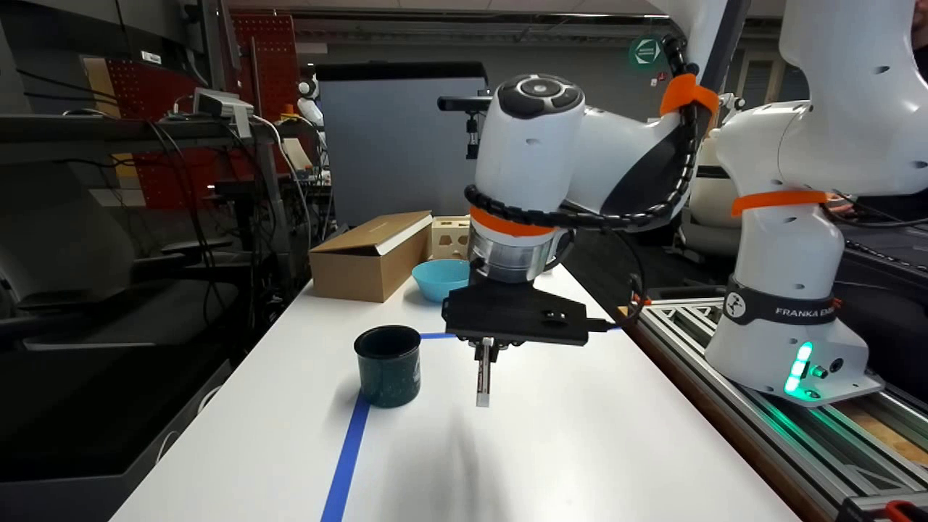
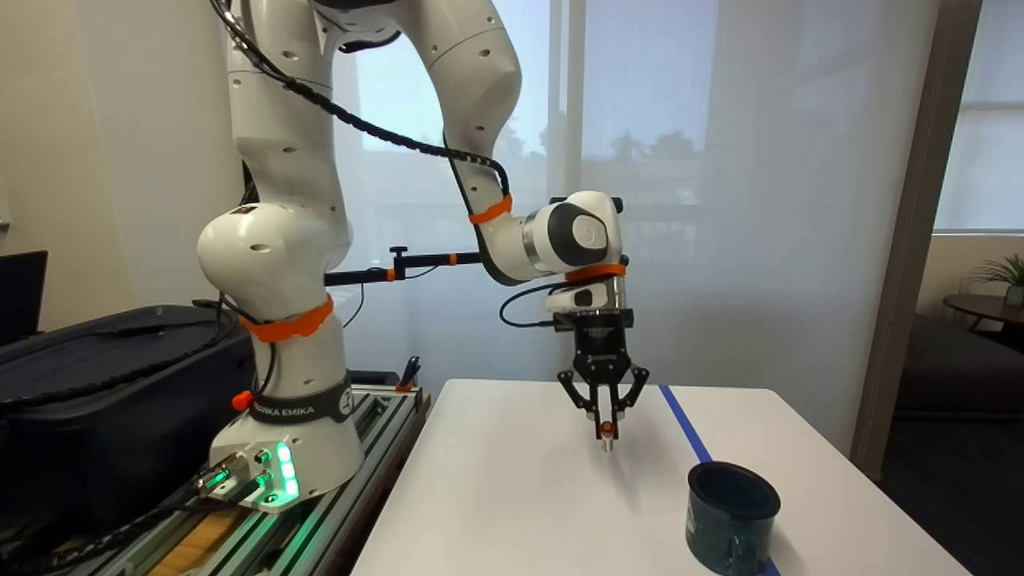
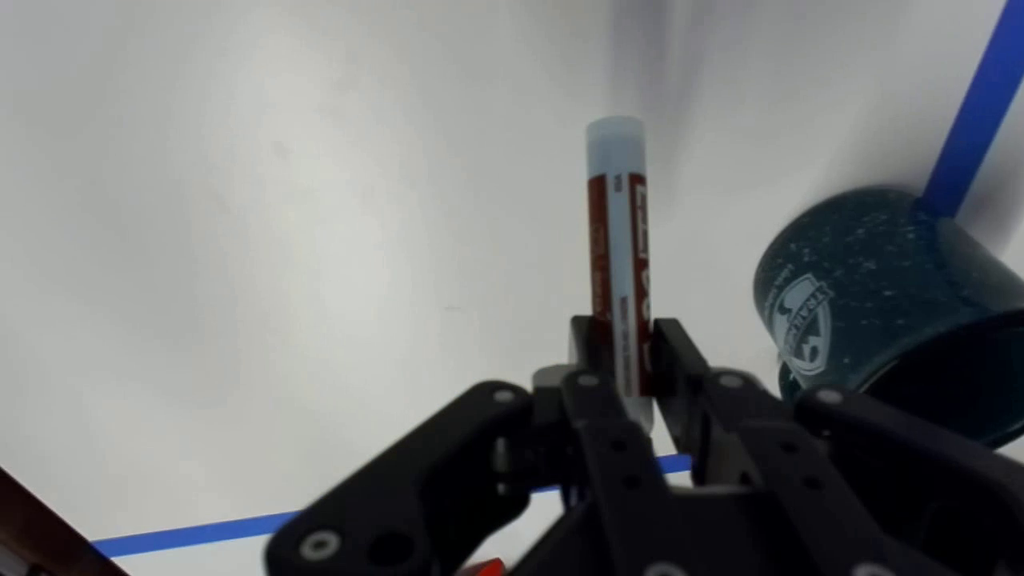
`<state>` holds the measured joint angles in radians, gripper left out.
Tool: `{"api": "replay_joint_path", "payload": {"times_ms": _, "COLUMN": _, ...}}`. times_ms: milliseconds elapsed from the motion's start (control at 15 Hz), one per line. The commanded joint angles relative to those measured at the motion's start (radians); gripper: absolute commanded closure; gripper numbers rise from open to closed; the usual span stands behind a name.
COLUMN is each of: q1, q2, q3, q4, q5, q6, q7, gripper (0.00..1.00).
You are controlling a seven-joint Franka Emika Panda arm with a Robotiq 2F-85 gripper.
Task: Take the marker out of the cup and place it on the table
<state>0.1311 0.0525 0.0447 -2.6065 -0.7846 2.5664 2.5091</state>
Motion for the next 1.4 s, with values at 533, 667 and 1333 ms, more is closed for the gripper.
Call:
{"api": "replay_joint_path", "payload": {"times_ms": 533, "q1": -0.032, "q2": 0.083, "q3": -0.087, "q4": -0.066, "q5": -0.310, "q6": 0.138, "q7": 0.209, "gripper": 0.95}}
{"api": "replay_joint_path", "payload": {"times_ms": 667, "q1": -0.032, "q2": 0.097, "q3": -0.107, "q4": -0.062, "q5": -0.372, "q6": 0.141, "q7": 0.243, "gripper": 0.95}}
{"api": "replay_joint_path", "payload": {"times_ms": 1333, "q1": -0.022, "q2": 0.059, "q3": -0.194, "q4": -0.083, "q5": -0.521, "q6": 0.128, "q7": 0.261, "gripper": 0.32}}
